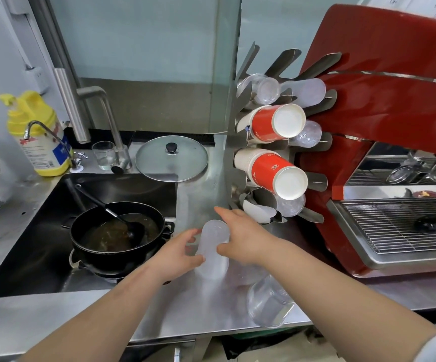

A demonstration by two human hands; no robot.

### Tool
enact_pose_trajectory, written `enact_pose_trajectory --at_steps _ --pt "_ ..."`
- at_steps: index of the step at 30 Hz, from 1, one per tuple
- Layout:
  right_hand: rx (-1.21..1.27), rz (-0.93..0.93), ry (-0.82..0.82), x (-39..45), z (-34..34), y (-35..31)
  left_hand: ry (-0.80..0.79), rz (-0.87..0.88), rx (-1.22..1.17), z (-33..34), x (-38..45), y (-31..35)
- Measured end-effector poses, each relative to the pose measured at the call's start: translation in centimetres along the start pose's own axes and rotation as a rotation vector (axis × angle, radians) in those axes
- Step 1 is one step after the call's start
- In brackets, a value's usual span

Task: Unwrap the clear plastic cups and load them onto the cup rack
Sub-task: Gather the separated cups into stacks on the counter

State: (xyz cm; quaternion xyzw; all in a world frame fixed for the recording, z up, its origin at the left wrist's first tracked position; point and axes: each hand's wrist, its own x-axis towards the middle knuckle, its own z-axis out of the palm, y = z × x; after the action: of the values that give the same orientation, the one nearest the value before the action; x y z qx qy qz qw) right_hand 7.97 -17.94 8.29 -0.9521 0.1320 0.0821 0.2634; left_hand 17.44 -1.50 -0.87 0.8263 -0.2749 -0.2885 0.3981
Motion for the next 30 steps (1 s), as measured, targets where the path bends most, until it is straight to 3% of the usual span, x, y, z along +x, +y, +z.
enact_pose_trajectory --at_steps 8,30 --pt "0.003 0.025 -0.065 0.4 0.9 -0.7 -0.085 -0.02 -0.072 1.9 -0.3 -0.7" --pt "0.081 -0.043 0.101 -2.0 2.5 -0.8 -0.002 0.044 -0.129 3.1 -1.9 -1.5"
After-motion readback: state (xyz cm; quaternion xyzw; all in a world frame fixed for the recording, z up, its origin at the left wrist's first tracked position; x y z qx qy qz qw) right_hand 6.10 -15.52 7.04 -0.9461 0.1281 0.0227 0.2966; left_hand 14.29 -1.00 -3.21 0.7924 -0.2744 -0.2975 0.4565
